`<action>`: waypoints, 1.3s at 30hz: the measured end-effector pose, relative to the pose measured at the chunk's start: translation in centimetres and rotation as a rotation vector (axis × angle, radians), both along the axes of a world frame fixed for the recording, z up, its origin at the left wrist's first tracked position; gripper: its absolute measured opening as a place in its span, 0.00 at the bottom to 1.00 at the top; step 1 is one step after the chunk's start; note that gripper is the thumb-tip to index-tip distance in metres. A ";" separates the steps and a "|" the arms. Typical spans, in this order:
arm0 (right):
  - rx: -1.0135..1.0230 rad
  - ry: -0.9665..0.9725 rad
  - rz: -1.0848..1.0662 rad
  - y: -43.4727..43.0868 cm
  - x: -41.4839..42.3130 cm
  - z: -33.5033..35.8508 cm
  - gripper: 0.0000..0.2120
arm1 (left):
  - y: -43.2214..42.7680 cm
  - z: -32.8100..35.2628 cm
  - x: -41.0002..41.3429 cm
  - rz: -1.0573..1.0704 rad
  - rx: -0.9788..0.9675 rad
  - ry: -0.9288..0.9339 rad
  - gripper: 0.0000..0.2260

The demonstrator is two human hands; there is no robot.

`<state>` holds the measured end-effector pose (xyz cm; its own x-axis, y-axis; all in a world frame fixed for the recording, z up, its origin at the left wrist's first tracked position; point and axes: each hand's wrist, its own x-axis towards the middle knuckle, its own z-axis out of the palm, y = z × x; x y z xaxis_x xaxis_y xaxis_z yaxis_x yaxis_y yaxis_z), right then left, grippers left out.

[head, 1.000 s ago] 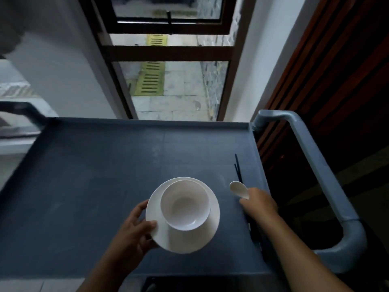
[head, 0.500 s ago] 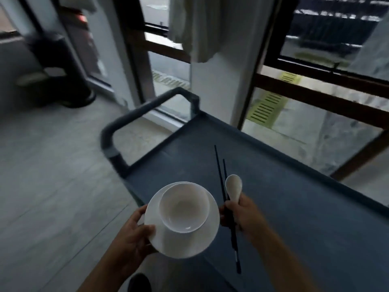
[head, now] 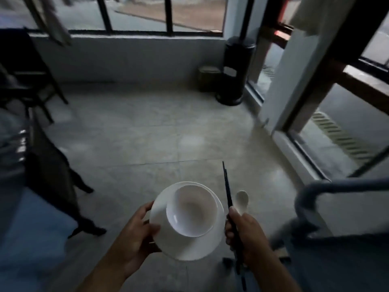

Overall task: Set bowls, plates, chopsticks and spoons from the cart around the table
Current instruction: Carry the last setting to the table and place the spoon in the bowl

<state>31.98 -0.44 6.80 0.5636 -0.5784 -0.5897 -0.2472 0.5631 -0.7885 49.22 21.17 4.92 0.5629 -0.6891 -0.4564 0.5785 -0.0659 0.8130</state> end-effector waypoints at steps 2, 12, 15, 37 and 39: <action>-0.051 0.048 0.123 -0.4 5.1 0.5 0.16 | 1.2 -0.3 3.2 0.116 -0.009 0.018 0.25; -0.172 -0.018 0.472 -5.2 28.1 0.1 0.13 | -0.2 -2.4 17.3 0.484 -0.061 0.055 0.26; -0.214 -0.050 0.574 -7.7 35.5 -0.4 0.15 | -2.7 -2.7 22.3 0.579 -0.086 0.066 0.25; -0.387 -0.115 1.099 -8.0 93.2 -2.3 0.23 | -5.1 -3.0 66.2 1.057 -0.125 0.025 0.29; -0.382 -0.124 1.130 -6.3 98.9 -1.7 0.22 | -3.4 -2.6 71.3 1.062 -0.143 0.025 0.30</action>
<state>130.88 -6.79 5.13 0.9063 0.1545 -0.3934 -0.3614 -0.1993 -0.9109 120.50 17.72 2.34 0.8974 0.1000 -0.4297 0.3000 0.5760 0.7605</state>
